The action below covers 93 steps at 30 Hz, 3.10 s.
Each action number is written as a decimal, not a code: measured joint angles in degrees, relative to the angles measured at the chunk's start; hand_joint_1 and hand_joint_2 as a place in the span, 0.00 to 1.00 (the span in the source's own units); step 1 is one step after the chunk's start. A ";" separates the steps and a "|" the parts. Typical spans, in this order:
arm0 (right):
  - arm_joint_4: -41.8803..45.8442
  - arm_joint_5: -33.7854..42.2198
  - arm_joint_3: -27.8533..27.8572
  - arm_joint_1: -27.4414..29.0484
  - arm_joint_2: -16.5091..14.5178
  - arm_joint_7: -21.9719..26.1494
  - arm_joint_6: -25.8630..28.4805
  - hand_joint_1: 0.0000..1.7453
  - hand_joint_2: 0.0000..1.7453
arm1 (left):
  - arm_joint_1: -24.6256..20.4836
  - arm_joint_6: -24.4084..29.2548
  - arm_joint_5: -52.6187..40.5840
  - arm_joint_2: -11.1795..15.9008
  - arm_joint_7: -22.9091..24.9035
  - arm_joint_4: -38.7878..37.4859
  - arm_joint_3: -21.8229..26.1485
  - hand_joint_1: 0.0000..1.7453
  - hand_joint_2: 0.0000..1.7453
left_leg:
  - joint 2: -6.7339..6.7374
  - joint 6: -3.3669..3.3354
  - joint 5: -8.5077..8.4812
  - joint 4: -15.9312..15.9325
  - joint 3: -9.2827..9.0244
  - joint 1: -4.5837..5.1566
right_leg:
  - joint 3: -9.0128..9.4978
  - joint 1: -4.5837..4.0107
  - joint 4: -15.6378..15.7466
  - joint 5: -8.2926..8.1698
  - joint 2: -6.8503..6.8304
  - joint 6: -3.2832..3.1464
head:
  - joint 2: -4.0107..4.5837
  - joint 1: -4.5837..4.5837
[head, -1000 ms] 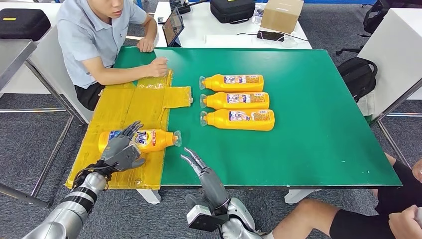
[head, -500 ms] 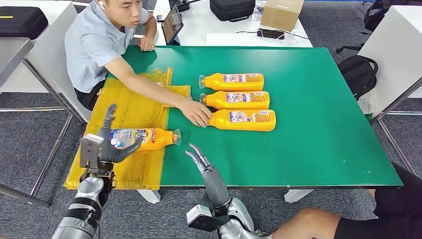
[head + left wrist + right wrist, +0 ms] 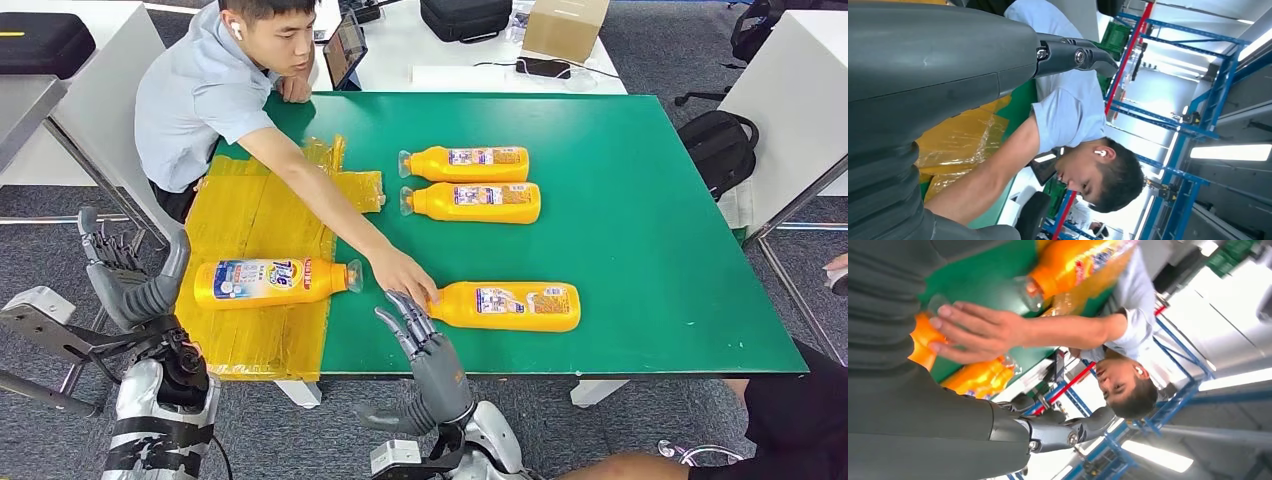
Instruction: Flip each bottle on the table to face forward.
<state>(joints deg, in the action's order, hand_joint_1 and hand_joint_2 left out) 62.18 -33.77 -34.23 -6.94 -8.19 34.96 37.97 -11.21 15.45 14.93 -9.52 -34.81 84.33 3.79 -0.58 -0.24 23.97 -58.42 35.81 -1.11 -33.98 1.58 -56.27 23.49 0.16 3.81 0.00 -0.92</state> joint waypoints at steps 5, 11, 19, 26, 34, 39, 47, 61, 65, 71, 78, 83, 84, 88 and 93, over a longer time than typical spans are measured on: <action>1.46 -15.90 3.76 1.98 2.09 -12.45 0.75 0.00 1.00 | 5.43 3.41 -6.75 -0.42 0.20 3.64 -0.26 0.00 1.00 | 0.02 -0.01 0.02 0.00 0.01 0.02 | -0.02 0.02 0.02 0.00 0.01 0.00 | 0.00 0.02; -1.07 -26.93 11.76 0.56 5.70 -23.48 -2.08 0.00 1.00 | 12.13 10.83 -19.72 -1.32 -0.85 6.64 -4.08 0.00 1.00 | -0.01 -0.03 0.06 0.00 0.07 0.11 | -0.04 0.11 0.06 0.00 0.00 0.03 | 0.00 0.02; -5.48 -30.41 19.23 -3.59 8.39 -28.80 -6.25 0.00 1.00 | 14.16 11.14 -22.00 -1.43 -0.95 8.50 -8.42 0.00 1.00 | -0.01 -0.05 0.01 -0.01 0.06 0.09 | -0.04 0.09 0.03 -0.07 0.00 0.09 | 0.00 0.03; -8.86 -28.80 21.84 -5.99 8.92 -29.18 -10.17 0.00 1.00 | 13.67 10.52 -21.56 -1.41 -0.71 8.96 -9.63 0.00 1.00 | 0.05 -0.05 0.02 0.00 0.06 0.09 | -0.06 0.09 0.03 -0.07 0.02 0.09 | 0.00 0.03; -14.38 -32.39 22.13 -10.93 8.97 -35.02 -12.75 0.00 1.00 | 12.90 9.35 -20.15 -1.41 0.31 8.74 -9.61 0.00 1.00 | 0.05 -0.05 0.00 -0.01 -0.05 0.09 | 0.02 0.09 0.05 -0.09 0.03 0.08 | 0.00 0.03; -15.22 -36.45 22.12 -12.26 9.87 -39.18 -12.34 0.00 1.00 | 13.16 8.64 -19.76 -1.41 0.94 8.81 -9.56 0.00 1.00 | 0.03 -0.06 0.00 -0.01 -0.06 0.09 | 0.07 0.10 0.04 -0.10 0.03 0.08 | 0.00 0.03; -12.89 -40.17 22.14 -11.87 11.56 -41.24 -15.10 0.00 1.00 | 14.78 4.58 -17.65 -1.43 2.65 10.03 -9.56 0.00 1.00 | 0.04 -0.06 0.01 -0.01 -0.06 0.09 | 0.05 0.10 0.05 -0.10 0.03 0.09 | 0.00 0.03; -8.82 -33.22 22.27 -10.32 14.22 -40.17 -28.14 0.97 1.00 | 16.75 -2.23 -14.71 -1.43 6.14 12.03 -9.39 0.00 1.00 | 0.03 -0.10 0.14 -0.01 -0.38 0.09 | -0.18 0.09 0.15 0.01 0.03 0.09 | 0.00 0.03; -11.26 -28.85 22.60 -11.44 14.83 -36.42 -28.89 0.98 1.00 | 15.66 -2.27 -14.74 -1.43 5.57 11.32 -9.44 0.00 1.00 | 0.05 -0.10 0.18 -0.01 -0.50 0.09 | -0.11 0.08 0.16 0.01 0.04 0.10 | 0.00 0.02; -14.99 -27.23 22.87 -13.65 14.94 -35.03 -29.18 0.96 1.00 | 14.82 -2.31 -14.72 -1.43 5.32 10.09 -9.63 0.00 1.00 | 0.04 -0.10 0.18 -0.01 -0.69 0.09 | 0.03 0.08 0.16 0.03 0.05 0.11 | 0.00 0.02; -21.60 -24.43 22.93 -17.70 14.77 -33.50 -28.84 1.00 1.00 | 13.10 -2.25 -13.79 -1.43 4.93 7.98 -10.21 0.00 1.00 | 0.18 -0.05 0.31 0.00 -1.05 0.07 | 0.28 0.06 0.21 0.11 0.25 0.04 | 0.00 0.02; -26.17 -21.36 23.02 -19.50 14.59 -27.73 -25.92 1.00 1.00 | 11.97 -1.98 -13.15 -1.38 4.48 6.64 -11.15 0.00 1.00 | 0.25 -0.08 0.32 0.01 -1.27 0.06 | 0.55 0.05 0.30 0.14 0.33 0.03 | 0.00 0.00; -26.36 -20.03 23.13 -19.29 14.50 -25.11 -24.92 1.00 1.00 | 11.87 -1.79 -13.09 -1.36 4.15 6.43 -11.22 0.00 1.00 | 0.24 -0.13 0.28 0.01 -1.25 0.06 | 0.56 0.05 0.30 0.09 0.32 0.02 | 0.00 0.00; -24.57 -10.69 24.52 -17.32 13.09 -13.83 -23.92 1.00 1.00 | 11.19 -0.69 -13.85 -1.28 2.56 5.27 -11.63 0.00 1.00 | 0.35 -0.21 0.14 0.00 -1.07 0.07 | 0.90 0.03 0.26 -0.30 0.44 0.07 | 0.00 0.00; -16.82 -1.62 24.93 -12.54 10.17 -5.39 -24.77 0.99 1.00 | 9.76 -0.89 -14.46 -1.28 2.67 2.50 -13.42 0.00 1.00 | 0.34 -0.14 0.07 0.00 -0.71 0.00 | 0.64 -0.04 0.20 -0.32 0.48 0.08 | 0.00 0.04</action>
<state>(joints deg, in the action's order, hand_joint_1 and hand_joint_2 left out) 45.36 -35.38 -9.29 -19.47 1.99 29.57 13.20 -1.45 14.56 0.48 -10.80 -32.13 86.83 -9.63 -0.24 -0.39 24.04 -58.42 35.11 -1.11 -33.34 1.53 -56.07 23.17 0.64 3.89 0.00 -0.89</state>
